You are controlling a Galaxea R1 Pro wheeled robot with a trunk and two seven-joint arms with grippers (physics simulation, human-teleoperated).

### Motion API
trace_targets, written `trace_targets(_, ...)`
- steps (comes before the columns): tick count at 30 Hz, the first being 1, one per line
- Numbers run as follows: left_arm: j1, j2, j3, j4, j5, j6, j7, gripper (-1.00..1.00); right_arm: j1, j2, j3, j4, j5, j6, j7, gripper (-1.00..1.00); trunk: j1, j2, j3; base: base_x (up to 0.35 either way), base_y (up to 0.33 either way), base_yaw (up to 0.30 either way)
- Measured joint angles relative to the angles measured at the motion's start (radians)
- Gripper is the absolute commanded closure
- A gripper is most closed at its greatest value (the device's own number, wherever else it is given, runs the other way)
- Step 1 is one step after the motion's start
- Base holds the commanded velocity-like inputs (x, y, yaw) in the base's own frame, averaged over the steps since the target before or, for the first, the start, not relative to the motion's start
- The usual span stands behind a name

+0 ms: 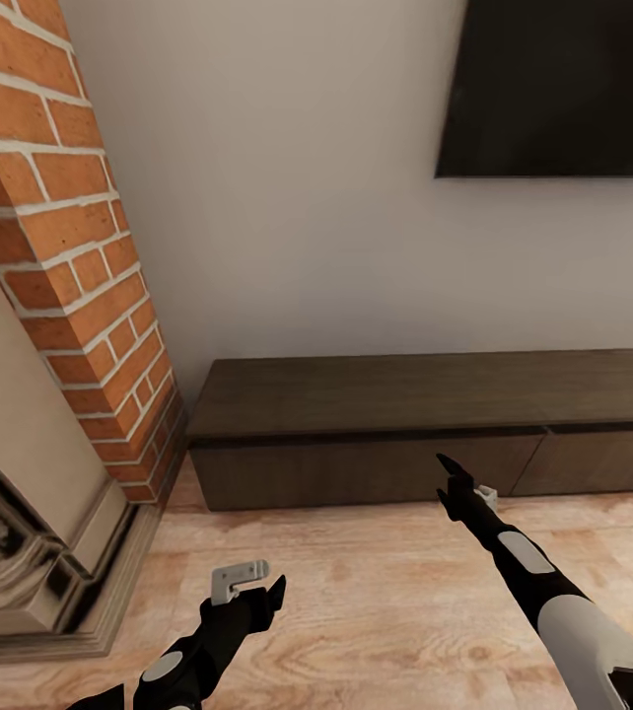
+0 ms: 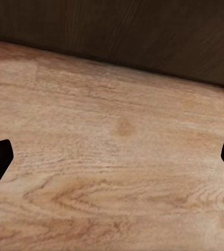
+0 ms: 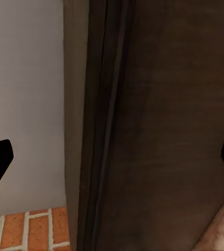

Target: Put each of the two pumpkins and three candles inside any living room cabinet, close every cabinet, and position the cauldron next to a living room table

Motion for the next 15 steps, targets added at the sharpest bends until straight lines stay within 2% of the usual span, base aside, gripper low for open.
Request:
trace_targets(8, 0.000, -0.001, -0.001, 0.000, 0.000, 0.000, 0.000, -1.00, 0.000, -0.004, 0.000, -0.001, -0.001, -0.001, 0.001, -1.00, 0.004, -0.002, -0.031, 0.003, 0.000, 0.000)
trace_targets(15, 0.000, -0.002, 0.000, 0.000, 0.000, 0.000, 0.000, -1.00, 0.000, -0.008, 0.002, -0.001, 0.005, 0.005, 0.006, -1.00, 0.004, -0.002, -0.031, 0.000, 0.000, 0.000)
